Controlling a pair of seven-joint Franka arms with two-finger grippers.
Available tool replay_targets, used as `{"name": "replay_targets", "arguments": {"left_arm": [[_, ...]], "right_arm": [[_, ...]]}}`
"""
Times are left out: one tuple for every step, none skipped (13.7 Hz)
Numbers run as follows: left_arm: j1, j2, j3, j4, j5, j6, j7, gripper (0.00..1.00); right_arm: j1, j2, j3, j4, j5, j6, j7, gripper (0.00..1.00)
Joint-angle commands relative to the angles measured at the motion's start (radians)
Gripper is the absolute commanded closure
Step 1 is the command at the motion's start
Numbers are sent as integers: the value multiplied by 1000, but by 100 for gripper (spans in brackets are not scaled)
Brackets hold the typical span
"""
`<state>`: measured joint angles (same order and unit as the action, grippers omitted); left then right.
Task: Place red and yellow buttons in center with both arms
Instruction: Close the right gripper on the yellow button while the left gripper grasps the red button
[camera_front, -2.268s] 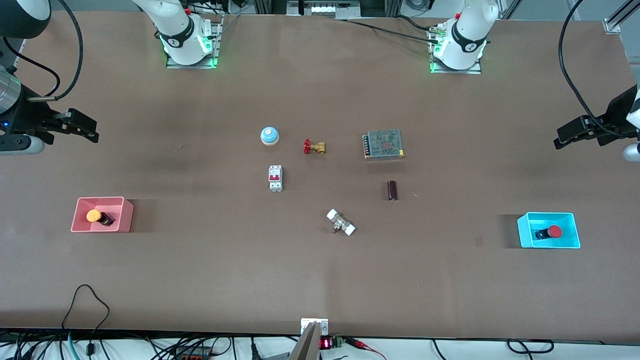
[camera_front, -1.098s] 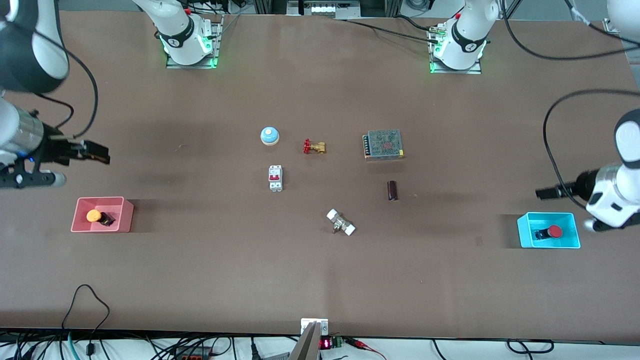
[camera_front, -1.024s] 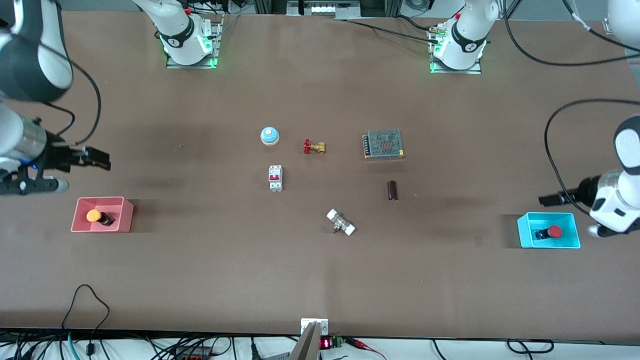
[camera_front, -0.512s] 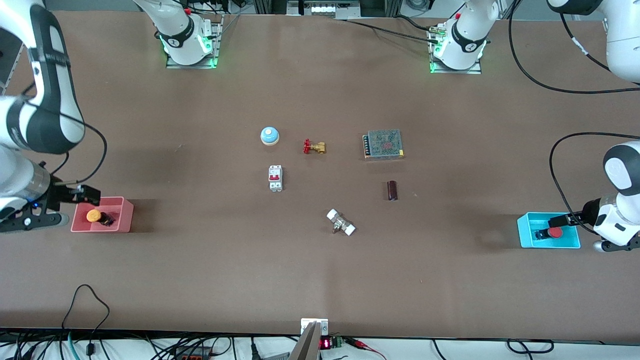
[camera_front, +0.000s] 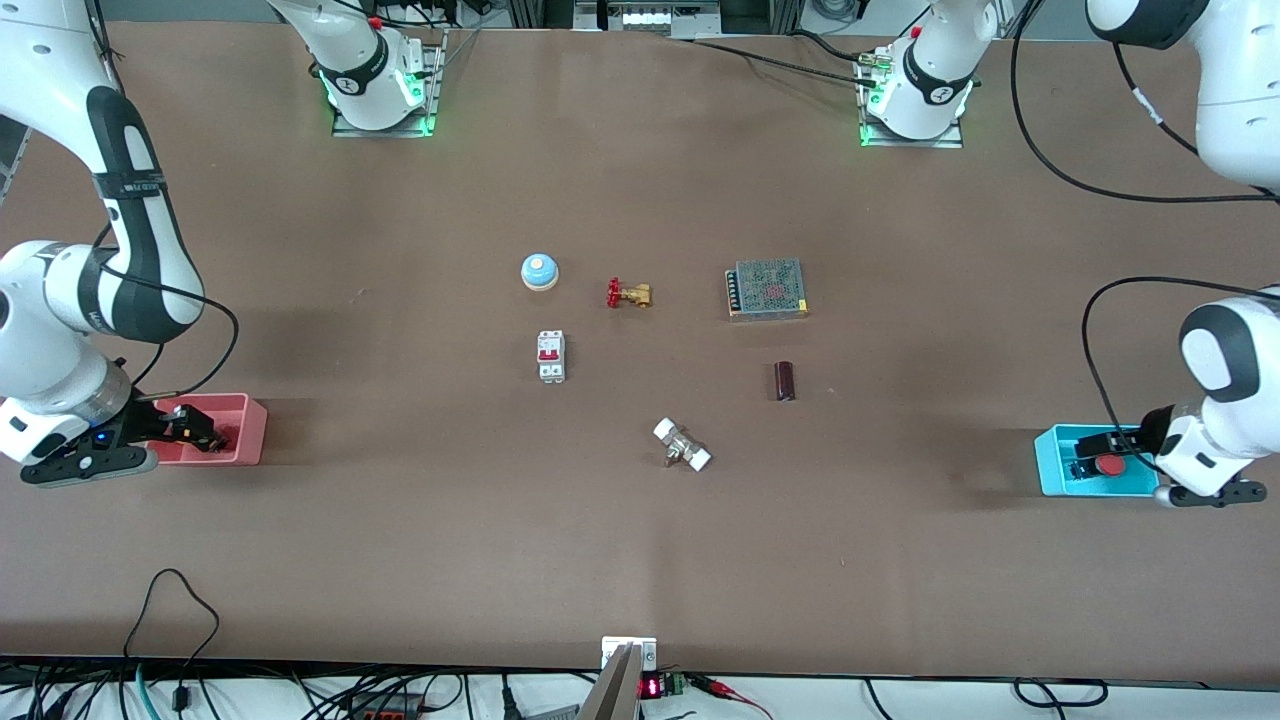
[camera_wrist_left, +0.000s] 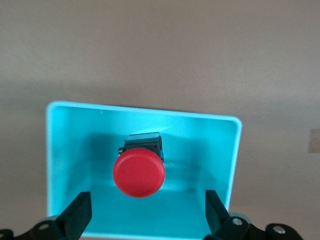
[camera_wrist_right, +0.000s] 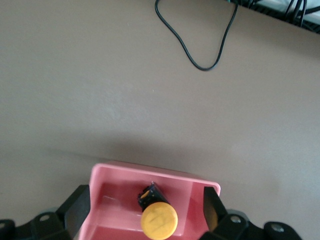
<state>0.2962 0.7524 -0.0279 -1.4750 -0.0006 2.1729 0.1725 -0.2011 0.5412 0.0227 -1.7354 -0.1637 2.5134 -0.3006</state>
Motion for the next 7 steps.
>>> {"name": "replay_targets", "arguments": {"left_arm": [[3, 50, -1, 53, 4, 36, 25, 0], [8, 57, -1, 55, 4, 50, 25, 0], [9, 59, -1, 58, 2, 51, 22, 0], [9, 67, -1, 67, 2, 56, 21, 0], [9, 74, -1, 90, 2, 56, 19, 0], [9, 77, 0, 100, 2, 54, 21, 0], [11, 77, 0, 101, 1, 54, 21, 0]], "right_arm": [[-35, -29, 11, -88, -17, 90, -51, 0], [-43, -29, 11, -101, -17, 102, -51, 0], [-44, -27, 11, -107, -17, 104, -51, 0], [-46, -26, 11, -108, -16, 104, -51, 0], [-46, -24, 11, -108, -16, 104, -49, 0], [-46, -17, 11, -110, -16, 104, -49, 0], [-52, -9, 11, -110, -13, 105, -48, 0]]}}
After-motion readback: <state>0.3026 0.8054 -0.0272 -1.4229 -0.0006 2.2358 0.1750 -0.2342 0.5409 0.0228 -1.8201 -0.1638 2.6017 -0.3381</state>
